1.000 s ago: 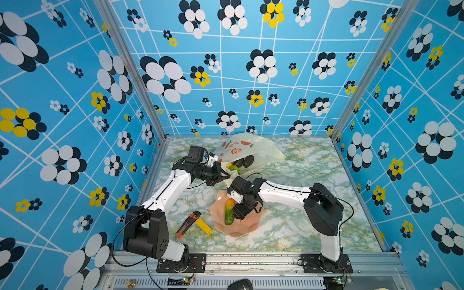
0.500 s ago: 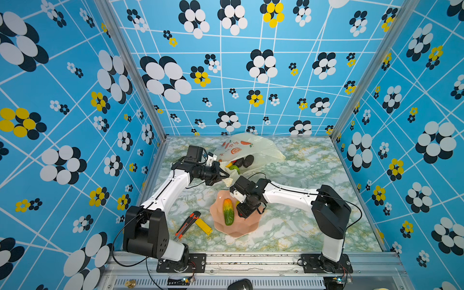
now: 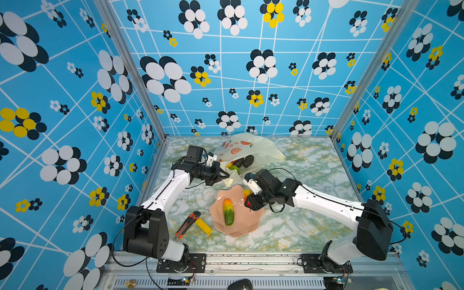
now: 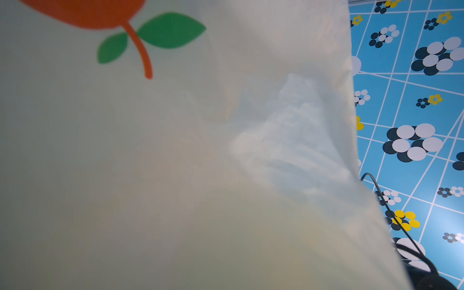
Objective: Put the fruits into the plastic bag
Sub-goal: 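Lift the mango with the right gripper and carry it into the bag, then lower the mango into the bag and open the right gripper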
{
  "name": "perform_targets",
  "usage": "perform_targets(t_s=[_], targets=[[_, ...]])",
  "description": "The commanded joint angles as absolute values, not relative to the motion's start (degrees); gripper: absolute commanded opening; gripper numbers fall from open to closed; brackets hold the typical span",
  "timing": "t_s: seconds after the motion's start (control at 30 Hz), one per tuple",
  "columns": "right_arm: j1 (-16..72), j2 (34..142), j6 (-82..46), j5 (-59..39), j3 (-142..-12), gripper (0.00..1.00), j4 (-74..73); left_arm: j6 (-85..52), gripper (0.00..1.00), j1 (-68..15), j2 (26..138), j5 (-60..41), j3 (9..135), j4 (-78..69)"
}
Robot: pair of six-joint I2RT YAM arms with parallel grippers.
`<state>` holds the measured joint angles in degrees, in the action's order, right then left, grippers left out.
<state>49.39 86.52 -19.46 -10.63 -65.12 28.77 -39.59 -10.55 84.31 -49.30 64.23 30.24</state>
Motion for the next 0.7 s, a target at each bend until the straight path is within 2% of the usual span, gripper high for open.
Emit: perform_targets(t_s=[0.0, 0.17, 0.43, 0.57, 0.67], targets=[[46.2, 85.8, -21.9, -12.9, -65.8, 0.31, 26.4, -36.9, 0.00, -10.2, 85.0, -50.1, 65.9, 32.9], [40.5, 90.8, -21.8, -18.0, -72.6, 0.31, 27.3, -35.0, 0.00, -10.3, 84.9, -49.7, 67.2, 35.3], [35.5, 108.4, -21.4, -25.4, -94.7, 0.30, 34.7, -33.7, 0.00, -10.8, 84.8, -49.5, 67.9, 36.7], [35.2, 117.6, -21.3, -26.1, -103.8, 0.32, 38.4, -33.8, 0.00, -10.9, 84.9, -49.3, 67.9, 36.6], [34.4, 122.2, -24.7, -24.2, -108.1, 0.32, 36.0, -34.0, 0.00, -11.0, 85.1, -49.4, 67.8, 36.6]])
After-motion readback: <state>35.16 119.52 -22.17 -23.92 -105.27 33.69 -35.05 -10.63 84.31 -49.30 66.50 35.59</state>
